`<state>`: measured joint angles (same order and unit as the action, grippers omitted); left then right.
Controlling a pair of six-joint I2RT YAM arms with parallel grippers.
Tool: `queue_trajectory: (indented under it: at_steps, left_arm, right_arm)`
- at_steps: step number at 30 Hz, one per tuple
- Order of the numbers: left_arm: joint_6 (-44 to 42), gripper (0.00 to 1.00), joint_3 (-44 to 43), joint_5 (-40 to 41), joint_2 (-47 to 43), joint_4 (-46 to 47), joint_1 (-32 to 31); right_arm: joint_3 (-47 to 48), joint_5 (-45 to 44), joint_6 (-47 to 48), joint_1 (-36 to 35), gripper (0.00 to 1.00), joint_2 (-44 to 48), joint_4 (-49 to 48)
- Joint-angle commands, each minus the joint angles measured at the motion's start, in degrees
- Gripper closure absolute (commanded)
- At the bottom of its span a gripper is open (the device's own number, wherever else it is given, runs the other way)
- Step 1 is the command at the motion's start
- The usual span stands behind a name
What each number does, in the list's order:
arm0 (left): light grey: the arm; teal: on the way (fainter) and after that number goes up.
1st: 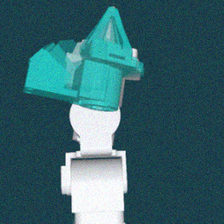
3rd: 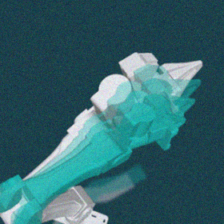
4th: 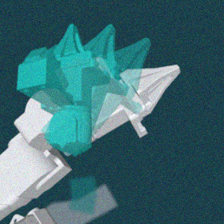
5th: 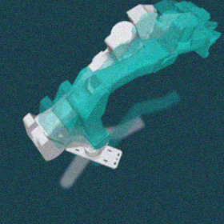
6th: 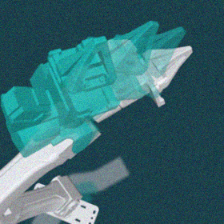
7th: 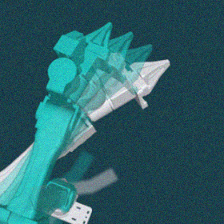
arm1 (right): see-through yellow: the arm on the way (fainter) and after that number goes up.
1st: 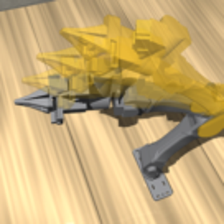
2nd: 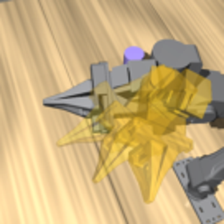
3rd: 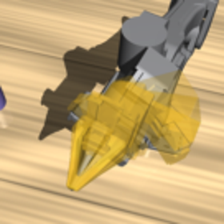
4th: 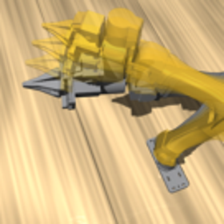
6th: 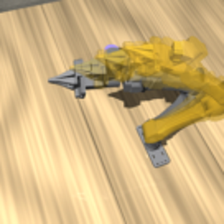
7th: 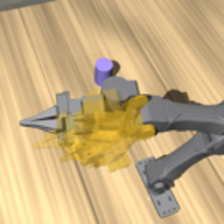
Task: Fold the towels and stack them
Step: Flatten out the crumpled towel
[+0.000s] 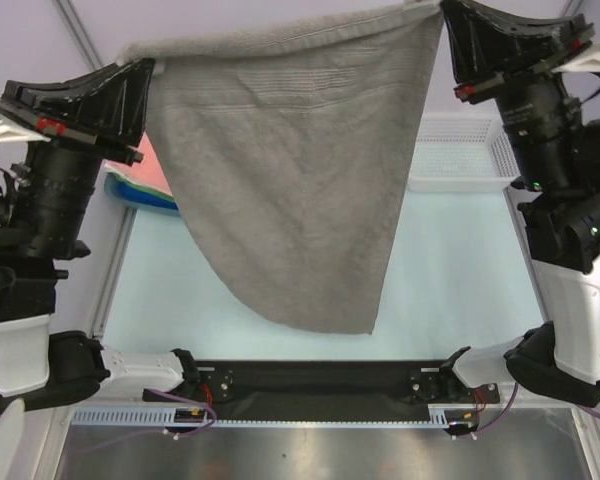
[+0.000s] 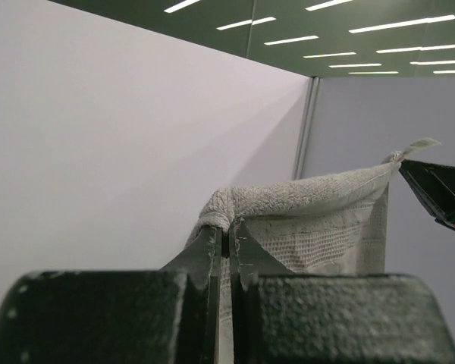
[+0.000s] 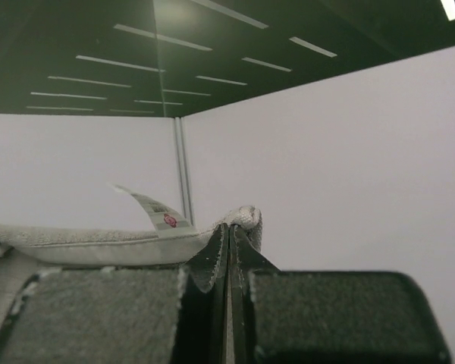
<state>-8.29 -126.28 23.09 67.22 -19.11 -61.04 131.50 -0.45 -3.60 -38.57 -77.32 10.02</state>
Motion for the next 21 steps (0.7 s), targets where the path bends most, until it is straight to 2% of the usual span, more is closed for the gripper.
queue_trajectory:
  at_steps: [1,2,4,5,6,8,9,12,17,21]
  left_arm:
    - [-6.1,1.00,-1.8,4.1,3.7,4.7,-0.1]
    - [-6.6,1.00,-1.6,5.1,4.4,5.0,0.3]
    - [-3.2,1.00,-1.7,3.1,6.6,4.1,5.6]
    - [-0.2,1.00,-1.7,-2.4,7.3,3.1,9.0]
    - [2.9,1.00,-1.7,-5.4,9.0,1.4,16.1]
    - [10.1,1.00,0.4,-12.6,11.0,1.4,21.6]
    - [13.5,1.00,1.6,-14.6,12.7,2.8,26.4]
    - [19.5,1.00,4.5,-21.8,17.4,5.1,34.3]
    - [24.9,1.00,3.9,-26.4,30.8,9.4,41.6]
    - [27.0,1.00,-3.3,-26.4,41.0,10.1,45.7]
  right_arm:
    - [0.7,-5.1,3.4,0.1,1.00,-3.3,-2.6]
    - [0.3,-5.7,4.6,0.4,1.00,-4.8,-2.6]
    - [-2.1,-5.4,3.9,2.2,1.00,-5.9,-3.2]
    - [-3.3,-4.5,1.9,5.7,1.00,-6.5,-3.5]
    - [-5.4,-2.6,-1.4,7.3,1.00,-7.5,-4.0]
    - [-7.2,-0.9,-3.3,11.5,1.00,-8.9,-5.0]
    - [-7.7,-0.3,-4.7,12.8,1.00,-10.8,-5.3]
    - [-7.9,2.0,-6.8,16.7,1.00,-16.1,-5.4]
    - [-2.7,5.1,-8.8,21.0,1.00,-27.5,-6.5]
    - [7.3,7.1,-10.8,23.5,1.00,-39.6,-6.0]
